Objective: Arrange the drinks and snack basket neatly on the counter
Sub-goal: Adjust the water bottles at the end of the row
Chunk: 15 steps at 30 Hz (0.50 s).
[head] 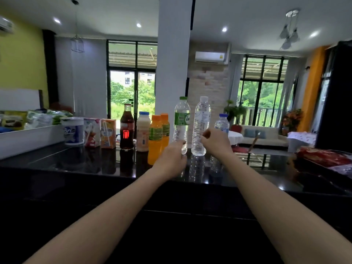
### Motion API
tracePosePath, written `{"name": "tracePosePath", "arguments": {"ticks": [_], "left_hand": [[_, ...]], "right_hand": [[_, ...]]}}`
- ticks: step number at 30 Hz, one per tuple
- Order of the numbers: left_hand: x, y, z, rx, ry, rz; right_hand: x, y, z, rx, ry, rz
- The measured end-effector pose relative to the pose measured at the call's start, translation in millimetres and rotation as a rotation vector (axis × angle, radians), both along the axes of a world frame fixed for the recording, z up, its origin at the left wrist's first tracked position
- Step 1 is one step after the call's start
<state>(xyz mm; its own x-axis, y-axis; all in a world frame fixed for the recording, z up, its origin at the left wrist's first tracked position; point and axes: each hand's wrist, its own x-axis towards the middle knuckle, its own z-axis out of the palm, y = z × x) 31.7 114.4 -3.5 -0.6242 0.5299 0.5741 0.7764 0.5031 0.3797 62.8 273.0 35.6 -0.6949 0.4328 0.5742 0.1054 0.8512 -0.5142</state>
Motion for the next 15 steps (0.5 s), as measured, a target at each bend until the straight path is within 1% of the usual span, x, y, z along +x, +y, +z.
{"name": "tracePosePath", "arguments": {"ticks": [3, 5, 7, 9, 13, 15], "left_hand": [[-1.9, 30.4, 3.6, 0.002, -0.227, 0.025], [-8.4, 46.6, 4.0, 0.026, -0.333, 0.030], [-16.9, 58.6, 2.5, 0.084, -0.424, 0.045], [-25.4, 67.9, 0.9, 0.134, -0.474, 0.073], [-47.6, 80.9, -3.6, 0.177, -0.528, 0.159], [-62.0, 87.9, -7.2, 0.195, -0.547, 0.213]], "right_hand": [[-1.9, 18.0, -5.2, -0.090, 0.113, -0.011], [-0.5, 28.7, -5.2, -0.157, 0.176, 0.018], [3.5, 36.5, -3.7, -0.217, 0.194, 0.053], [5.3, 44.8, -3.1, -0.273, 0.124, 0.076], [1.3, 55.8, -6.4, -0.325, -0.174, 0.140], [-4.8, 55.9, -8.8, -0.316, -0.217, 0.152]]}}
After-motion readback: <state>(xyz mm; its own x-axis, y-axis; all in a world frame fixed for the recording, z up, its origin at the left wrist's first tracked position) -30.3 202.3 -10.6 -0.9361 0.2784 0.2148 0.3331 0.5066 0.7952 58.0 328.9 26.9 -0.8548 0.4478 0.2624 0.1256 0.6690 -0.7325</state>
